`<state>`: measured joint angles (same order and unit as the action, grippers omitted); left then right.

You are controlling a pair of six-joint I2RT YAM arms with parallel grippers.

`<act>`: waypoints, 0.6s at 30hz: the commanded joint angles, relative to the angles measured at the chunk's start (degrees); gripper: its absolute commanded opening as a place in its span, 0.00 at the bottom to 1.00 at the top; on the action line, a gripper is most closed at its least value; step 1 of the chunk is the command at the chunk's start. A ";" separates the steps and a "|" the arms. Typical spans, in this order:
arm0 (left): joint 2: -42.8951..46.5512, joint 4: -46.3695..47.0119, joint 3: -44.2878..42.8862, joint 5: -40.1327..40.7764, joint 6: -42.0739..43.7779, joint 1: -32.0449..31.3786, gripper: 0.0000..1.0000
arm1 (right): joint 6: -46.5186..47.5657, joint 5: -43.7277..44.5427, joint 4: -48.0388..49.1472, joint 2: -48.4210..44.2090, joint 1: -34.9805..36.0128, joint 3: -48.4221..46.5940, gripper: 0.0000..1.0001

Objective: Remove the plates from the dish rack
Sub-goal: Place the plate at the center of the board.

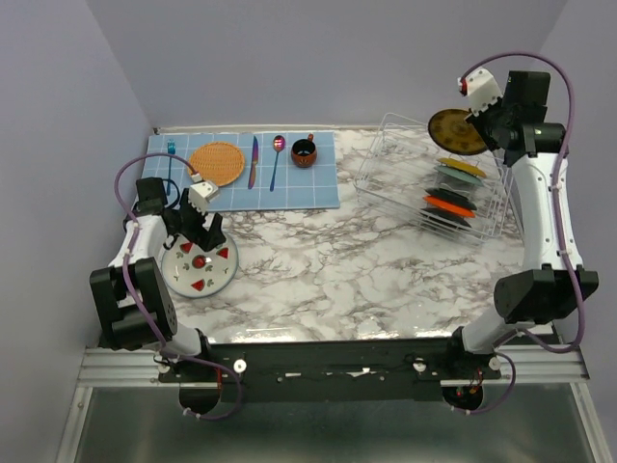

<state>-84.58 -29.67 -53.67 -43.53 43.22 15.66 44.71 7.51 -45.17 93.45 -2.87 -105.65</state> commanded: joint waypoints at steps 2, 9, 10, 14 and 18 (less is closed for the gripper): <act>2.31 1.19 -2.49 0.64 -2.70 -1.33 0.99 | -11.04 -28.71 -21.43 -3.28 2.70 -7.37 0.01; 5.20 1.19 -3.63 0.55 -5.34 -2.47 0.99 | -10.70 -44.24 -31.65 -2.22 11.29 -0.21 0.01; 5.56 1.28 -3.63 0.55 -5.86 -2.56 0.99 | -10.69 -44.59 -31.30 -2.22 12.70 1.39 0.01; 6.88 1.20 -3.99 1.52 -6.66 -3.79 0.99 | -9.82 -46.26 -31.65 0.06 19.47 7.64 0.01; 7.84 0.84 -4.34 2.48 -7.19 -4.67 0.99 | -8.50 -49.78 -32.88 4.01 25.36 8.44 0.01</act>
<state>-78.59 -28.75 -56.62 -42.83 37.63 12.10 35.22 -34.46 -73.89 94.65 17.87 -97.69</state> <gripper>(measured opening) 0.988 0.024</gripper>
